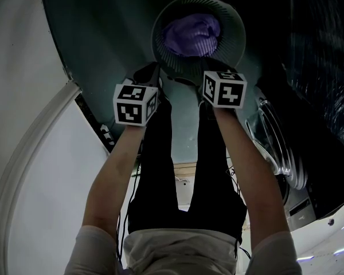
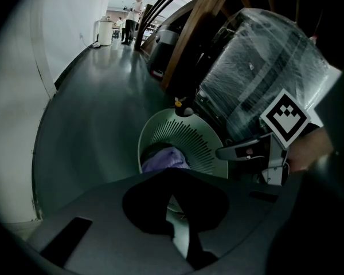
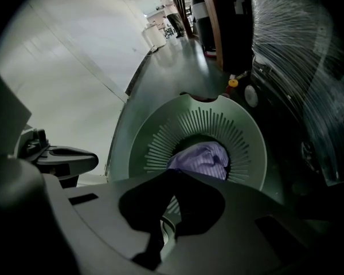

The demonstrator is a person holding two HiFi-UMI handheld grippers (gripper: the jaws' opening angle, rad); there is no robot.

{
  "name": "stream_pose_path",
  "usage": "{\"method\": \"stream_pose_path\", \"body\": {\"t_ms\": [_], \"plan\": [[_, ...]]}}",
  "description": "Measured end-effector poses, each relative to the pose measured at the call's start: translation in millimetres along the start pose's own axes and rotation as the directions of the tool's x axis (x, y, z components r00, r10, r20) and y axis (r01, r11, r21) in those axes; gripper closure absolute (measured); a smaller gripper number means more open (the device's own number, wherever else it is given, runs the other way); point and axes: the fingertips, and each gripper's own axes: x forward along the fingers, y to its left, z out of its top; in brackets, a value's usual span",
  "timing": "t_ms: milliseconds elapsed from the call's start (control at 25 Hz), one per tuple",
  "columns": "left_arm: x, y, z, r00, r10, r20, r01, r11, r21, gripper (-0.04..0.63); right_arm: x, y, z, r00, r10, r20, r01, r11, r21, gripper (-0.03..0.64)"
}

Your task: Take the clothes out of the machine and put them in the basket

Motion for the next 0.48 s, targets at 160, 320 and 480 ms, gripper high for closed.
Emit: {"method": "stream_pose_path", "body": {"t_ms": [160,320,480], "plan": [[-8,-8,6,1.0,-0.01,0.014,0.01,1.0,0.003,0.575,-13,3,0,1.0,0.008,0.021,-0.008,1.0,0.025,0.609],[-21,-14,15,0.999,-0.013,0.029,0.013,1.0,0.023,0.575,-31,10,2,0.999,0.01,0.041,-0.011,1.0,0.013,0.609],[-38,-23,27,0.998,-0.014,0.054,0.012,0.999,0.032,0.575,-57,14,14,0.996,0.015,0.087,-0.016,1.0,0.012,0.611]]}}
